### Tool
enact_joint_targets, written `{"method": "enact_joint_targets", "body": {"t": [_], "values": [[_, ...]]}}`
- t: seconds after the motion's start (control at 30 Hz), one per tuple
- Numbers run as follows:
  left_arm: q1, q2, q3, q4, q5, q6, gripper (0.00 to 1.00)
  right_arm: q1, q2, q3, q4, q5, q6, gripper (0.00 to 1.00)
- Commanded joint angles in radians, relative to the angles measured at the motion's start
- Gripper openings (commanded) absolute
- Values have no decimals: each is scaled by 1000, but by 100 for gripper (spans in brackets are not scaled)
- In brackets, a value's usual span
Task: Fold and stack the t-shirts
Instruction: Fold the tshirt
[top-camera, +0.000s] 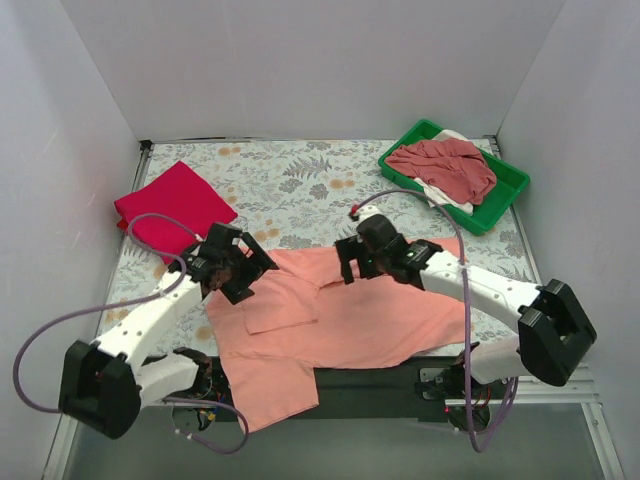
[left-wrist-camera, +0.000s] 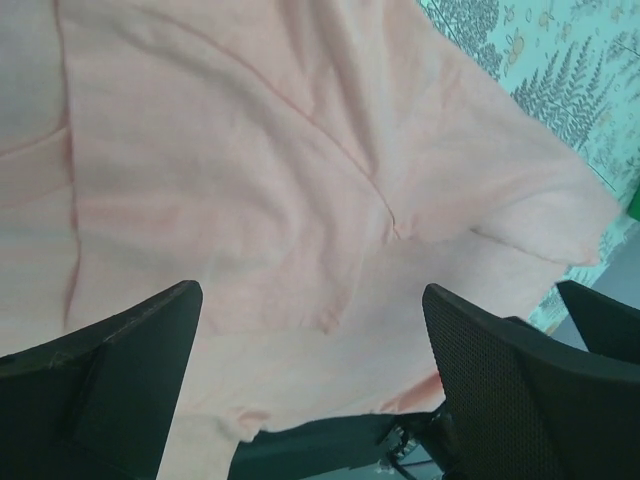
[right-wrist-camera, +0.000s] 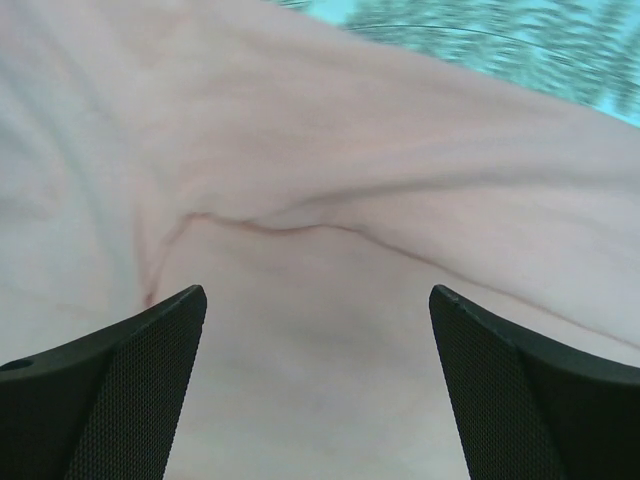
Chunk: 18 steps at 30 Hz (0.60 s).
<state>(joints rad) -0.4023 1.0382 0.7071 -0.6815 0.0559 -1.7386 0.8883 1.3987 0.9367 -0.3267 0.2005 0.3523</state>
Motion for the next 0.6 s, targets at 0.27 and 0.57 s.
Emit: {"method": "enact_joint_targets", "body": {"t": [0.27, 0.57], "values": [[100, 489, 183, 237, -130, 73, 93, -518, -46, -176, 184, -122, -53, 97], [129, 671, 276, 181, -157, 91, 93, -716, 186, -95, 265, -159, -107, 93]]}}
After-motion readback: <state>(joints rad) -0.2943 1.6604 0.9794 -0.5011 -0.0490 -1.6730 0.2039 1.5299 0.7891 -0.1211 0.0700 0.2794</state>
